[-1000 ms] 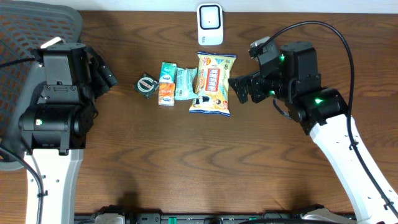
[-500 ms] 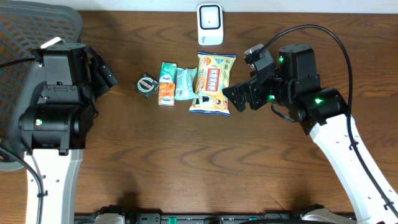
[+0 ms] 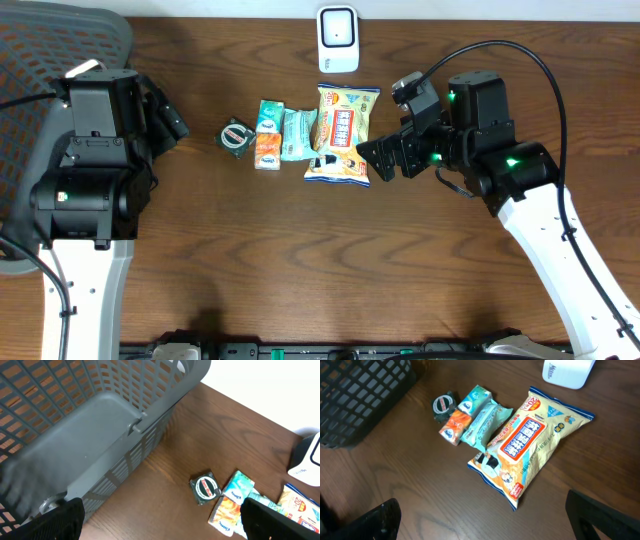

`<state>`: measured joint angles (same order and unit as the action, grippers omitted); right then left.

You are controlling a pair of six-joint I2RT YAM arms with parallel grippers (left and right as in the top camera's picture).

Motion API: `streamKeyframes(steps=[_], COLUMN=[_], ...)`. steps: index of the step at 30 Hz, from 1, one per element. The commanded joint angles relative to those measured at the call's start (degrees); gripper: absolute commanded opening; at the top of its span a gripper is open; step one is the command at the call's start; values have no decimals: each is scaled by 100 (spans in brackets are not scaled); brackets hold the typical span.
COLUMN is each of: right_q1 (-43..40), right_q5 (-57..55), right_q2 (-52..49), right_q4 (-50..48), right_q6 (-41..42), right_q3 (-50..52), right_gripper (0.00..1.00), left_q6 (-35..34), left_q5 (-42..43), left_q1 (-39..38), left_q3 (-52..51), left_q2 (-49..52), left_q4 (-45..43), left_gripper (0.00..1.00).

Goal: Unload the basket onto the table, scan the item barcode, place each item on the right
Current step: 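Grasp the yellow bag's edge with the right gripper and lift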

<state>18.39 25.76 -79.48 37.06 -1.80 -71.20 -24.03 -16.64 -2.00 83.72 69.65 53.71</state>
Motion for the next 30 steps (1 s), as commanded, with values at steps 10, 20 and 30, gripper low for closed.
streamKeyframes(steps=[10,20,30], right_q1=[46,46,-33], right_q5=[-1287,-376,-367], right_q2=[-68,-1506,-4017], right_q4=[-485,-2474,-737], right_q6=[964,2114,1891], right_q3=[-107,-221,-2118], right_gripper=[99,96,97], left_q6=[-28,-28,-28], left_q5=[-59,-59,-59], left_q1=[22,22,22], left_q3=[74,74,74], left_q2=[-46,-46,-46], left_q4=[7,7,7], left_gripper=[98,98,98])
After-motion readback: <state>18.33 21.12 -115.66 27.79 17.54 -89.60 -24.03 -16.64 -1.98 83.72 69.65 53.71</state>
